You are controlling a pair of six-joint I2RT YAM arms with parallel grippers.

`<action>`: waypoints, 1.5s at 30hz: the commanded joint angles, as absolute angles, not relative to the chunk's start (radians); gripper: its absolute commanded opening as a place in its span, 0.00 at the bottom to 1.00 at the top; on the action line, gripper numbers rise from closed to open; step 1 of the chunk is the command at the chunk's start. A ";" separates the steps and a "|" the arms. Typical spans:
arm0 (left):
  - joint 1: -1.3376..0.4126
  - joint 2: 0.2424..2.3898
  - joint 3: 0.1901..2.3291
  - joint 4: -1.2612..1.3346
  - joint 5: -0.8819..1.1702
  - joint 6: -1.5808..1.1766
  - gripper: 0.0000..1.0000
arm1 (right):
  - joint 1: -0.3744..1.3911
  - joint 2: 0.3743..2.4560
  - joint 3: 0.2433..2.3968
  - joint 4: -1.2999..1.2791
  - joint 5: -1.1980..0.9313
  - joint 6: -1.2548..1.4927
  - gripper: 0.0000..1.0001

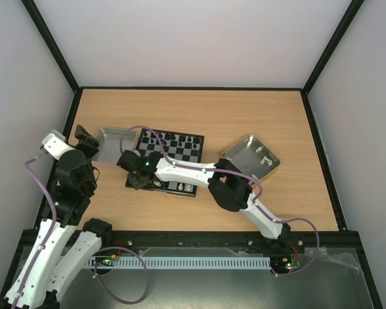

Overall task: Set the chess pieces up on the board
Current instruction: Place the chess piece on the chessboard, then pick up the chess piece from the storage box.

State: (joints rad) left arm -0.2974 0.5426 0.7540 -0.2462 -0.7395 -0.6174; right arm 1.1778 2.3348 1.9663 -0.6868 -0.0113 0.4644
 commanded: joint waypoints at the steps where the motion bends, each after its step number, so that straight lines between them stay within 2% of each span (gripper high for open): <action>1: -0.291 0.546 0.762 -0.236 -0.747 -0.621 0.72 | 1.184 2.241 1.978 -0.644 0.017 0.482 0.26; 9: -0.290 0.547 0.762 -0.236 -0.743 -0.621 0.72 | 1.179 2.111 1.855 -0.575 0.105 0.539 0.26; 17: -0.291 0.553 0.754 -0.212 -0.688 -0.595 0.75 | 1.069 1.896 1.596 -0.470 0.183 0.666 0.29; 23: -0.289 0.570 0.739 -0.164 -0.594 -0.549 0.80 | 0.920 1.724 1.356 -0.456 0.271 0.749 0.36; 33: -0.289 0.603 0.740 -0.139 -0.505 -0.521 0.82 | 0.554 1.394 0.906 -0.454 0.389 0.854 0.37; 45: -0.289 0.609 0.738 -0.138 -0.500 -0.517 0.82 | 0.249 1.436 0.788 -0.360 0.277 0.746 0.33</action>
State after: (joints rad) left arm -0.2958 0.6086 0.7506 -0.1661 -0.5018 -0.5301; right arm 0.2985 1.4002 0.8036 -0.4206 0.3054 0.7815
